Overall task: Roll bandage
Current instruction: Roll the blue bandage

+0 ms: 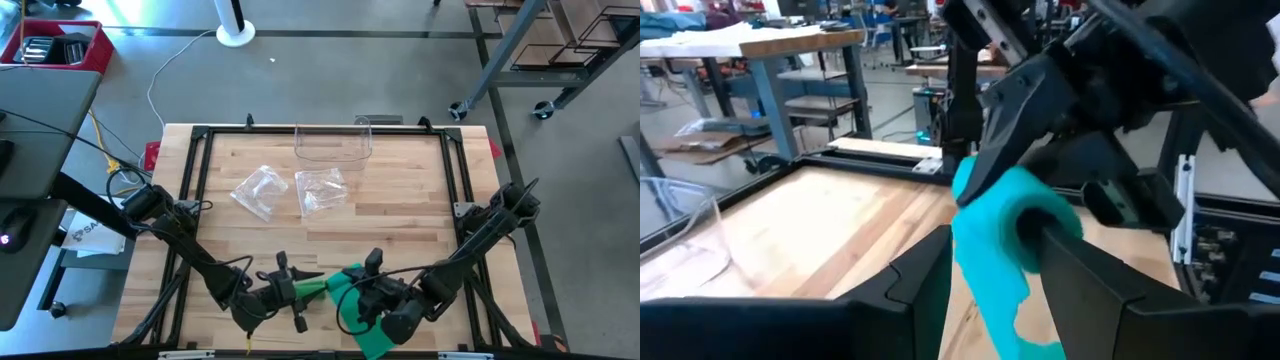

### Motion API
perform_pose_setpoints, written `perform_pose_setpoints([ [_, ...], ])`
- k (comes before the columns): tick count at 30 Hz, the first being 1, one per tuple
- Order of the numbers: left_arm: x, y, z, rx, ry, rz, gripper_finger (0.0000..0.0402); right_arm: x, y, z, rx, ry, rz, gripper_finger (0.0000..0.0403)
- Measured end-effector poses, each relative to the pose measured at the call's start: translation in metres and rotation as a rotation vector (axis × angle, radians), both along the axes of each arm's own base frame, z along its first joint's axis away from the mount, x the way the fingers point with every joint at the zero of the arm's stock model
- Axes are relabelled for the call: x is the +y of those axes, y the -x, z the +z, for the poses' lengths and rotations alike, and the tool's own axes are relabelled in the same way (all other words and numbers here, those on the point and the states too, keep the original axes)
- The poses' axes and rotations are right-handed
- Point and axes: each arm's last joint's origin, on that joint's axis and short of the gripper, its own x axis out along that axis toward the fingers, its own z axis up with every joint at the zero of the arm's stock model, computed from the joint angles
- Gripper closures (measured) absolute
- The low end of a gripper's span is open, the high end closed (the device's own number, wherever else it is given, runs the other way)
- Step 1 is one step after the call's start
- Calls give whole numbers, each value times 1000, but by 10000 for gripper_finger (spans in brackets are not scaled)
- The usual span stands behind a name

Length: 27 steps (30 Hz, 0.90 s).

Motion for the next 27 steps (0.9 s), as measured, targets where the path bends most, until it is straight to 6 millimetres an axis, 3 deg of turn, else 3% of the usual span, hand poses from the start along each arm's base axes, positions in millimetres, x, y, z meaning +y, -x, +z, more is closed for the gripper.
perform_pose_setpoints([
  [21,17,-14,-1,5,56,-17,259,2,-1,1,2,27,28,381],
  [27,21,-17,-4,49,41,-64,302,3,-1,0,39,-16,79,358],
])
